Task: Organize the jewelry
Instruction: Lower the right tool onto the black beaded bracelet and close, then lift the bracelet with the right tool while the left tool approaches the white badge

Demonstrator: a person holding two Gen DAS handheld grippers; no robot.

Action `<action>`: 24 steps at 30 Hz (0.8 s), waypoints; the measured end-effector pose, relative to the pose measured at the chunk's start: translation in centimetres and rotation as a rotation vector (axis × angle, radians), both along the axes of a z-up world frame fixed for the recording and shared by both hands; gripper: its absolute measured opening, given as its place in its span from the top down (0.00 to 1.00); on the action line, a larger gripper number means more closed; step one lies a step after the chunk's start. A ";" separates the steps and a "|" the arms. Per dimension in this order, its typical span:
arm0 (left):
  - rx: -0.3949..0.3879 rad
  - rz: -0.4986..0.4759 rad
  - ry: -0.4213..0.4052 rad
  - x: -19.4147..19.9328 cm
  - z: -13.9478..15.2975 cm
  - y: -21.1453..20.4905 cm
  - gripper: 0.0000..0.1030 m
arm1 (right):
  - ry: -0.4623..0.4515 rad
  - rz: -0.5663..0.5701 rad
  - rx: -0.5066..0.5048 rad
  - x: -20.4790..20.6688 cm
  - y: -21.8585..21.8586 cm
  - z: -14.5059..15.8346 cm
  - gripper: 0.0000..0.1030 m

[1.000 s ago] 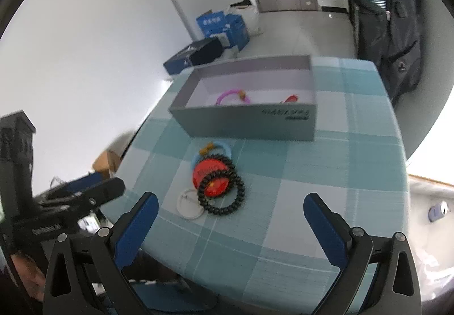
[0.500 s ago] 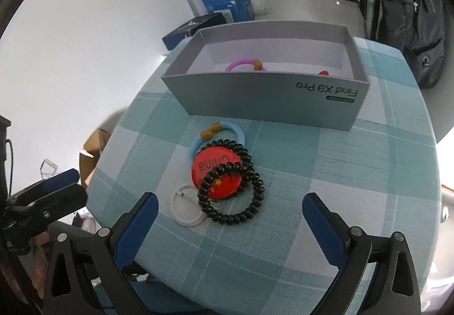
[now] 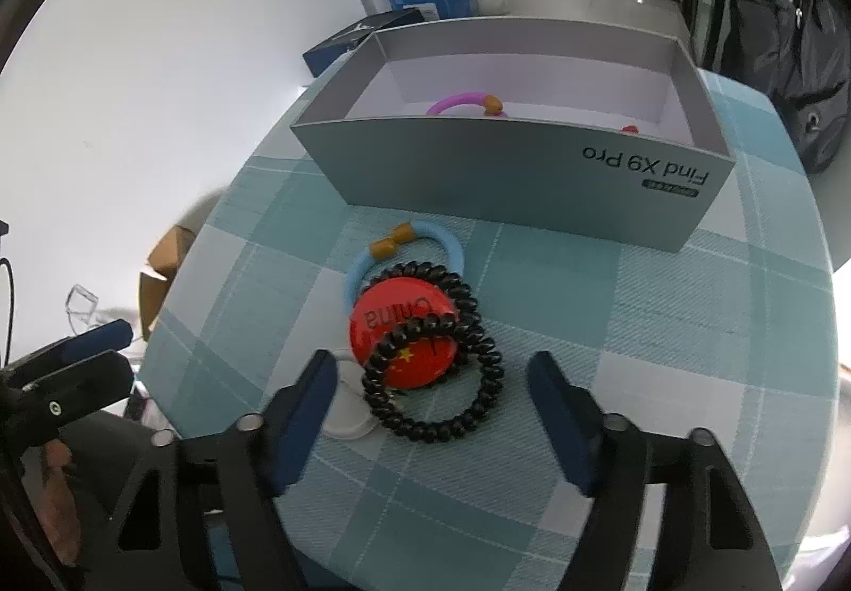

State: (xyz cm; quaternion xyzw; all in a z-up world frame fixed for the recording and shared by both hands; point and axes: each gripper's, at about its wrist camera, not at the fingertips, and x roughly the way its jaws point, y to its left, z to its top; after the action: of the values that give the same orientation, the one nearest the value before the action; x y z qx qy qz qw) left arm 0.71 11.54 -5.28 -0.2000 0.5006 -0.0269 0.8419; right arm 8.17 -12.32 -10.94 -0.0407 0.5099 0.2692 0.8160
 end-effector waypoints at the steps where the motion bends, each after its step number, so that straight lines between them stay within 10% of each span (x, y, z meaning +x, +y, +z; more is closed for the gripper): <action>1: 0.003 0.001 0.003 0.0 -0.1 0.0 0.09 | -0.004 0.002 -0.005 -0.1 0.0 0.1 0.44; 24: 0.049 -0.053 0.008 0.5 -0.5 -2.3 0.09 | -0.025 -0.036 0.107 -0.5 -2.5 2.6 0.58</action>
State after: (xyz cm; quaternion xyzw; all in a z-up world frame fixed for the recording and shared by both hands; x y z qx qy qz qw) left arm 1.24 9.25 -5.76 -0.1662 0.5095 -0.0360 0.8435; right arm 7.65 -14.85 -8.33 0.0087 0.4850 0.2810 0.8281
